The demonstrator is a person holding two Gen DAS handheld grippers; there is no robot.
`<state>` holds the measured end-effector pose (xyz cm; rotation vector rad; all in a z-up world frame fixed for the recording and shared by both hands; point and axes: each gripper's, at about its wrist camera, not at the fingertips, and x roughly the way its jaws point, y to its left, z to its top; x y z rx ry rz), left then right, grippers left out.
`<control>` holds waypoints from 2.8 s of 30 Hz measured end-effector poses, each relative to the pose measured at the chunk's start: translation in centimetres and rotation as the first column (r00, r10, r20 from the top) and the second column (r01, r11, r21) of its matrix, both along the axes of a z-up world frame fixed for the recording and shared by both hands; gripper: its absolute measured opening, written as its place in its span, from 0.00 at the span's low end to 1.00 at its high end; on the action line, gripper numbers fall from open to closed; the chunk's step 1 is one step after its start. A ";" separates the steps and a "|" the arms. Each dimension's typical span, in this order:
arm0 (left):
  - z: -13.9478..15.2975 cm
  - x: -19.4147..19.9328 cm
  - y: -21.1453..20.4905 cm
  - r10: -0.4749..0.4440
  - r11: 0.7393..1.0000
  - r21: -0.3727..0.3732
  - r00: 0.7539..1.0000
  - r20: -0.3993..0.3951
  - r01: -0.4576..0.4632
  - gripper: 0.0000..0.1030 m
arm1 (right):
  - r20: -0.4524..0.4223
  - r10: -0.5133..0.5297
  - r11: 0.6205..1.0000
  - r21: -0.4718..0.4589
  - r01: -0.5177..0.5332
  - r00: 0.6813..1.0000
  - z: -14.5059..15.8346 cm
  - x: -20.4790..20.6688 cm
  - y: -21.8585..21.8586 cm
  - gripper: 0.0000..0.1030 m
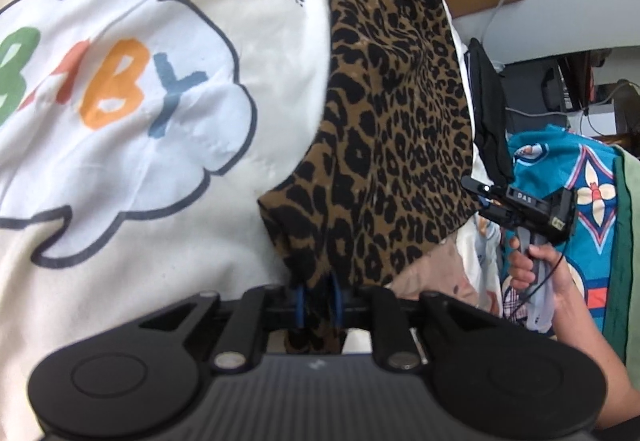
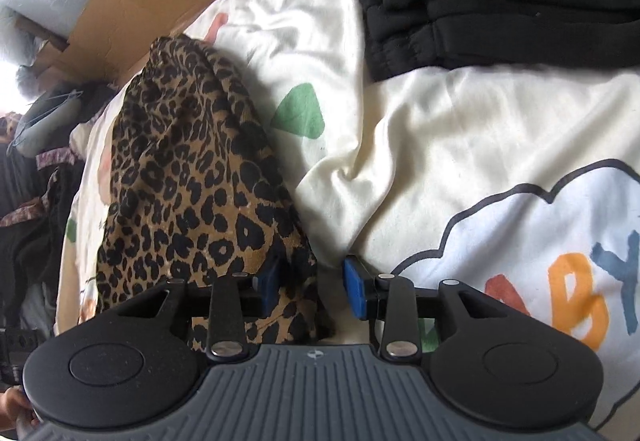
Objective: Fold clothes
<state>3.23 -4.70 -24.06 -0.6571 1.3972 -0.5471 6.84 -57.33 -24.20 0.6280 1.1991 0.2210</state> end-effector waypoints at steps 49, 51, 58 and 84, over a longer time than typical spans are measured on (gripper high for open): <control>3.1 1.0 12.3 0.040 0.999 0.034 0.998 0.045 -0.041 0.07 | -0.110 0.085 0.983 0.173 -0.065 0.990 1.1 -10.7 9.8 0.07; 2.4 0.8 12.6 0.053 0.998 0.019 0.998 0.046 -0.053 0.07 | -0.113 0.084 0.982 0.176 -0.064 0.990 0.7 -10.8 9.5 0.15; 0.4 0.3 13.5 0.096 0.995 -0.031 0.994 0.048 -0.095 0.13 | -0.137 0.068 0.951 0.307 -0.023 0.988 -1.4 -11.6 9.0 0.37; -0.9 0.5 13.5 0.071 0.987 -0.149 0.995 0.066 -0.060 0.09 | -0.108 0.023 0.885 0.464 0.030 0.994 -3.2 -11.4 9.9 0.05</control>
